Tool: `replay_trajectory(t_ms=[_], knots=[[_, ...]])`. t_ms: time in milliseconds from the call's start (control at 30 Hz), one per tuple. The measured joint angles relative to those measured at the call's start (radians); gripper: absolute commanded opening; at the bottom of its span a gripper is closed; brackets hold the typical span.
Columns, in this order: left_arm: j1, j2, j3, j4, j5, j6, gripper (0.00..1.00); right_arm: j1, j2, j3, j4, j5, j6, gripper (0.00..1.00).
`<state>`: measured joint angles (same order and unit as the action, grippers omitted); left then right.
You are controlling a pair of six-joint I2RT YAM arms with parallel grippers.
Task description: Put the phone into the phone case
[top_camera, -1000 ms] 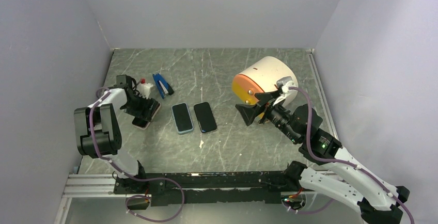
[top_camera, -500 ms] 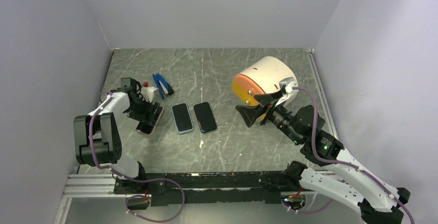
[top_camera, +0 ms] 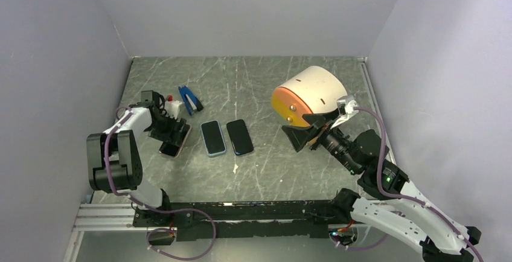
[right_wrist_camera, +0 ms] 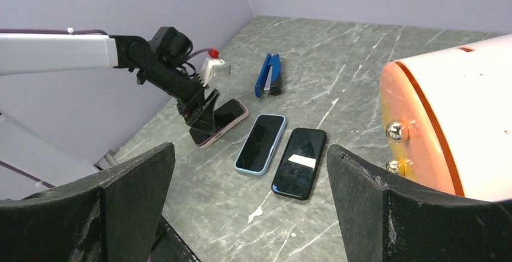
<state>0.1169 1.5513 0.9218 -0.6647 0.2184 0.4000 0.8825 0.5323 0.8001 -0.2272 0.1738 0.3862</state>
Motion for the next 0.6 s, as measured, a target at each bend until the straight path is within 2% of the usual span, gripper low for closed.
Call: replay_trajectory(t_ms=[200, 233, 300, 367, 467, 600], knots=[[-0.007, 0.025, 0.000, 0.011, 0.002, -0.014, 0.81, 0.000, 0.008, 0.000, -0.005, 0.002, 0.000, 0.99], [-0.010, 0.031, 0.000, 0.013, 0.000, -0.017, 0.86, 0.000, 0.009, 0.000, -0.005, 0.003, 0.000, 0.99], [-0.014, 0.044, 0.002, 0.017, -0.005, -0.026, 0.88, 0.000, 0.009, -0.002, -0.005, 0.004, 0.000, 0.99], [-0.024, 0.057, 0.011, 0.014, -0.014, -0.030, 0.94, 0.000, 0.008, -0.004, -0.005, 0.005, 0.000, 0.99], [-0.037, 0.070, 0.024, 0.014, -0.023, -0.039, 0.93, 0.000, 0.007, -0.005, -0.006, 0.008, -0.001, 0.99], [-0.051, 0.085, 0.038, 0.013, -0.038, -0.050, 0.87, 0.000, 0.002, -0.005, -0.007, 0.014, -0.001, 0.99]])
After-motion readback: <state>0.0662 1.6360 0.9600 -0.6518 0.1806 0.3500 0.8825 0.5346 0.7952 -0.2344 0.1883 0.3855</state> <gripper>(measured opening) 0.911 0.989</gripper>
